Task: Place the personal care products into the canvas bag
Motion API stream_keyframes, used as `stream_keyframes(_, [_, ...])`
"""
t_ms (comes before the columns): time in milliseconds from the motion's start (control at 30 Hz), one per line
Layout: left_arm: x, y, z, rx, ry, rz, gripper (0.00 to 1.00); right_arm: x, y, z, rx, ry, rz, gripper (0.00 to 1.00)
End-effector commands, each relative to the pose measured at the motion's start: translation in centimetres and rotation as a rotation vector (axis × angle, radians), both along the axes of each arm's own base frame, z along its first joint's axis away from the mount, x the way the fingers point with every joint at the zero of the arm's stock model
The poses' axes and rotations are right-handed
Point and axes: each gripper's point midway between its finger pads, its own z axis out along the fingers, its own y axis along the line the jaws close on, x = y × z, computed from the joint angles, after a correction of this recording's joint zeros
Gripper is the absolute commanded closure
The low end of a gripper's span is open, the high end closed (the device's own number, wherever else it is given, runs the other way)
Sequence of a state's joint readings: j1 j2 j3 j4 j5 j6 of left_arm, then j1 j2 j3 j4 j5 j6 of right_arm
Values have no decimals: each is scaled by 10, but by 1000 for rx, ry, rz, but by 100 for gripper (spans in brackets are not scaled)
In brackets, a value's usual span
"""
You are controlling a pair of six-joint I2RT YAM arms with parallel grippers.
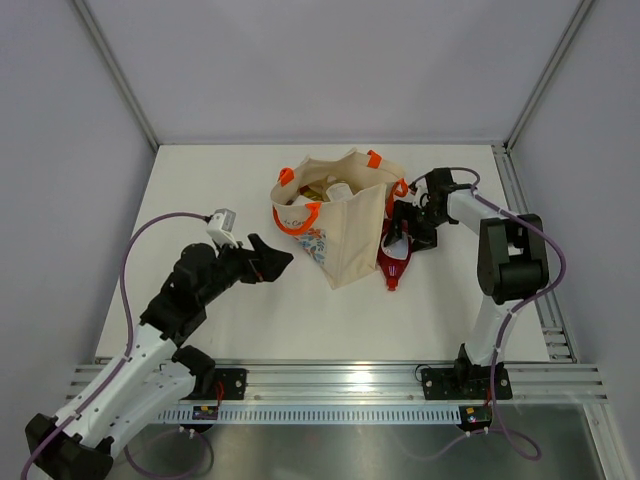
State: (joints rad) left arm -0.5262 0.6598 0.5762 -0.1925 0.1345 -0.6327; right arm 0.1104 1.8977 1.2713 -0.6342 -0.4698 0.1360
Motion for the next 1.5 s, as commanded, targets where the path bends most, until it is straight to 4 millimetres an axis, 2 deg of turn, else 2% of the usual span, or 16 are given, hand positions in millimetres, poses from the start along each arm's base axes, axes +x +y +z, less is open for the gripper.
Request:
stream_keyframes(0, [4, 3, 20, -15, -68, 16, 1, 14, 2, 6, -64, -6, -44, 14])
stream_keyframes(133, [3, 5, 22, -18, -80, 22, 1, 11, -9, 1, -129, 6, -45, 24])
stream_keyframes(167, [2, 5, 23, -21, -84, 22, 1, 8, -11, 0, -144, 14, -39, 32])
stream_keyframes(200, [2, 6, 23, -19, -86, 25, 1, 7, -13, -2, -154, 17, -34, 53])
stream_keyframes(300, [1, 8, 22, -13, -92, 24, 1, 4, -16, -2, -169, 23, -22, 77])
stream_keyframes(567, [-10, 12, 16, 1, -90, 10, 1, -1, -48, 18, -281, -67, 35, 91])
stream_keyframes(733, [-12, 13, 8, -10, -89, 13, 1, -6, -51, 23, -303, -108, 106, 93])
stream_keyframes(867, [-12, 12, 9, 6, -94, 1, 1, -10, -42, 37, -243, -149, 162, 87])
stream_keyframes(967, [-13, 13, 9, 22, -93, -1, 1, -8, -41, 62, -244, -256, 243, 71])
stream_keyframes(1000, [-13, 14, 10, 21, -94, 0, 1, -5, -43, 61, -263, -285, 291, 55])
stream_keyframes(1100, [-13, 13, 8, 17, -93, 0, 1, 2, -48, 101, -285, -498, 289, 1])
stream_keyframes(1233, [-13, 11, 9, 2, -101, -4, 1, -15, -47, 87, -3, -287, 183, 3])
stream_keyframes(1333, [-12, 11, 11, 8, -102, -5, 1, -20, -43, 67, 20, -155, 114, 15])
stream_keyframes(1367, [-12, 11, 11, 10, -102, -7, 1, -7, -48, 69, -25, -226, 75, 15])
stream_keyframes(1433, [-13, 11, 9, 11, -93, -8, 1, -11, -42, 61, -49, -219, 20, 13])
stream_keyframes(1467, [-13, 12, 11, 8, -96, -5, 1, -8, -31, 64, -54, -236, -2, 3])
